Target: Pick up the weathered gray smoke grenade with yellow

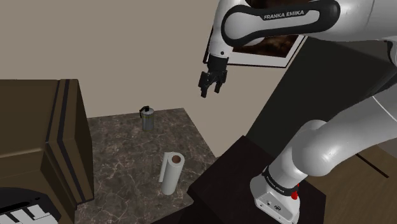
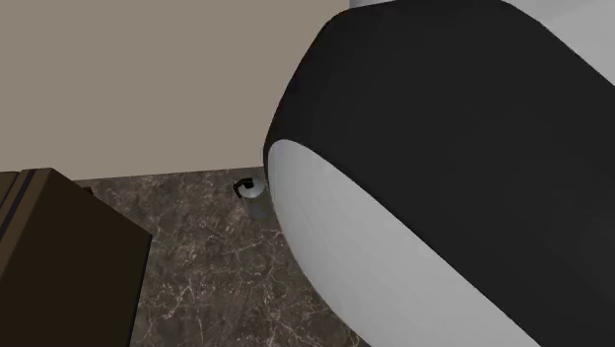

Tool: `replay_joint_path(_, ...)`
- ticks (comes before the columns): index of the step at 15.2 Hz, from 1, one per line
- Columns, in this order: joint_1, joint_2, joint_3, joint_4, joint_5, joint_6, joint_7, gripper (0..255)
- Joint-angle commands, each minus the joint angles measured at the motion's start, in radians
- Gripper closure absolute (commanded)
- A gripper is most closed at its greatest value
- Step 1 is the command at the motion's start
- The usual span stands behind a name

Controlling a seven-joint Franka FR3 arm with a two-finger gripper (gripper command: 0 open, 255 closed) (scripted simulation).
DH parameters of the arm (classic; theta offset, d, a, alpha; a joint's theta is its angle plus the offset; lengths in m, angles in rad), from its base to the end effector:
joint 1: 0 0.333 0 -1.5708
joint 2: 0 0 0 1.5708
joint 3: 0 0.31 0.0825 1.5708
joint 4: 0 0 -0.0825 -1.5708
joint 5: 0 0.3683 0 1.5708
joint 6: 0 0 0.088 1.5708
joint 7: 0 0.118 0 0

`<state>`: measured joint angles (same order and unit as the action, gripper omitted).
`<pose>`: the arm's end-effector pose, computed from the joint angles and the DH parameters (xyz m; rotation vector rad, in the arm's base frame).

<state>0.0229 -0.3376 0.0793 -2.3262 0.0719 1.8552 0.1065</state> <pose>0.4141 0.0501 0.4497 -3.1063 0.0549 0.2139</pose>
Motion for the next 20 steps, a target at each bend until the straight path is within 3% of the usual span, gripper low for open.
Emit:
replay_joint_path(1, 0.003, 0.081, 0.011, 0.032, -0.001, 0.048, 0.017, 0)
replay_joint_path(11, 0.030, 0.473, 0.051, 0.284, -0.036, 0.180, 0.117, 0)
replay_joint_path(20, 0.077, 0.838, 0.050, 0.631, -0.084, 0.188, 0.192, 0)
